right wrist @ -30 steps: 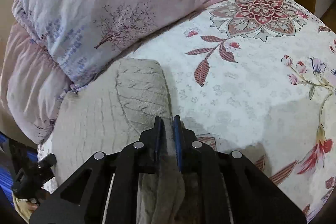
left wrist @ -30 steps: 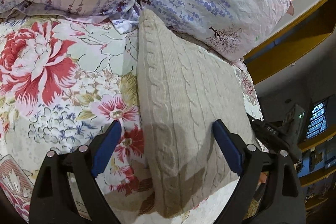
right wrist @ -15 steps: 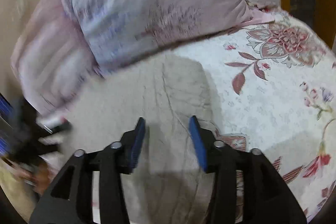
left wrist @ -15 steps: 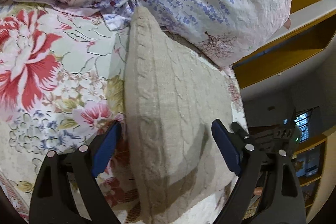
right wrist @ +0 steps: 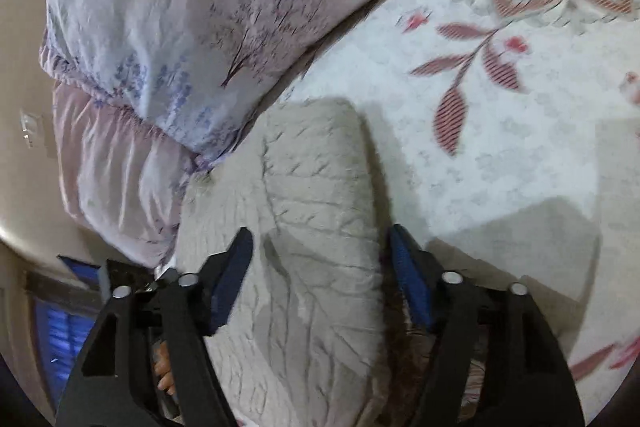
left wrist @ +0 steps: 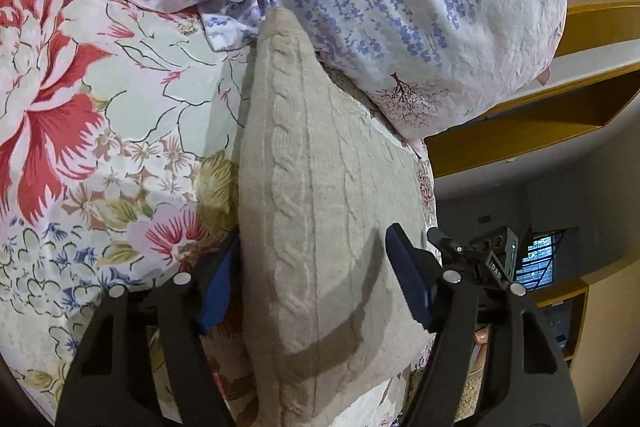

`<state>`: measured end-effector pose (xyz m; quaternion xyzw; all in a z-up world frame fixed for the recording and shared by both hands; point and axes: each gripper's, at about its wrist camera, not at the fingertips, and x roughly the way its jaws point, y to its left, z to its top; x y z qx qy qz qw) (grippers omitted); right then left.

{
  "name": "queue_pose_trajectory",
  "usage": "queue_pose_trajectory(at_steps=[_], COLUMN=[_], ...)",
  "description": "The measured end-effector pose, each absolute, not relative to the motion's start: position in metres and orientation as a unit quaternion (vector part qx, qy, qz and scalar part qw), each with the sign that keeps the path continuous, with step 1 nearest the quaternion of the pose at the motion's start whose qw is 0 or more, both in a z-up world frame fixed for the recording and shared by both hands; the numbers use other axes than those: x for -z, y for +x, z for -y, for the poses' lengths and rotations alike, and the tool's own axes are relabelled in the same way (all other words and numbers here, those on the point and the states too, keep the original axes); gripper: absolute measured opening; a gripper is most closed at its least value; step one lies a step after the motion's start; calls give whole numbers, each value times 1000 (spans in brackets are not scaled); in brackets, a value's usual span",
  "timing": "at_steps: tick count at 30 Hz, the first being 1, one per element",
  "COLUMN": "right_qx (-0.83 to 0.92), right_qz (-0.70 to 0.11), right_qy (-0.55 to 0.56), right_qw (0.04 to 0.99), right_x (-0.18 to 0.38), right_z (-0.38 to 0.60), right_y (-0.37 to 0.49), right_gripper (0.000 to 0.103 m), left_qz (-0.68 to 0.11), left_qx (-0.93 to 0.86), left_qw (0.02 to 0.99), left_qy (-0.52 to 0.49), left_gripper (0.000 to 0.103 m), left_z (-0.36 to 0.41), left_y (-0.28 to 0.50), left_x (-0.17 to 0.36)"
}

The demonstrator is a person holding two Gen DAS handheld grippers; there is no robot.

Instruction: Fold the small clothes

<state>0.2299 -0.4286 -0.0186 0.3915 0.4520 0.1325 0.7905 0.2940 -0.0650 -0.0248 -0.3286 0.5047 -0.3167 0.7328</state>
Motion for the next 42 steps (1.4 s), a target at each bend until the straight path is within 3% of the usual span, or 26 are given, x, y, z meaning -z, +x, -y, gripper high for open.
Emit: queue_pose_trajectory(at_steps=[1, 6, 8, 10, 12, 19, 28, 33, 38, 42], right_qx=[-146, -162, -164, -174, -175, -198, -230, -202, -147, -121], right_qz=[-459, -455, -457, -450, -441, -398, -371, -418, -442, -422], right_qy=[394, 378, 369, 367, 364, 356, 295, 230, 216, 197], right_qw=[783, 790, 793, 795, 801, 822, 850, 855, 858, 877], right_x=[22, 21, 22, 22, 17, -13, -33, -11, -1, -15], right_z=[425, 416, 412, 412, 411, 391, 320, 264, 259, 272], right_y=[233, 236, 237, 232, 228, 208, 202, 221, 232, 216], right_gripper=[58, 57, 41, 34, 32, 29, 29, 30, 52, 57], left_qz=[-503, -502, -501, -495, -482, -455, -438, -465, -471, -427], left_qx=[318, 318, 319, 323, 338, 366, 341, 275, 243, 210], left_qw=[733, 738, 737, 738, 740, 747, 779, 792, 795, 850], left_qy=[-328, -320, -322, -325, -326, -318, -292, -285, -294, -226], left_gripper=[70, 64, 57, 47, 38, 35, 36, 39, 53, 59], left_z=[65, 74, 75, 76, 74, 61, -16, -57, -65, -59], left_y=[294, 297, 297, 297, 294, 279, 252, 257, 260, 245], left_x=[25, 25, 27, 28, 23, -3, -31, -10, 13, -18])
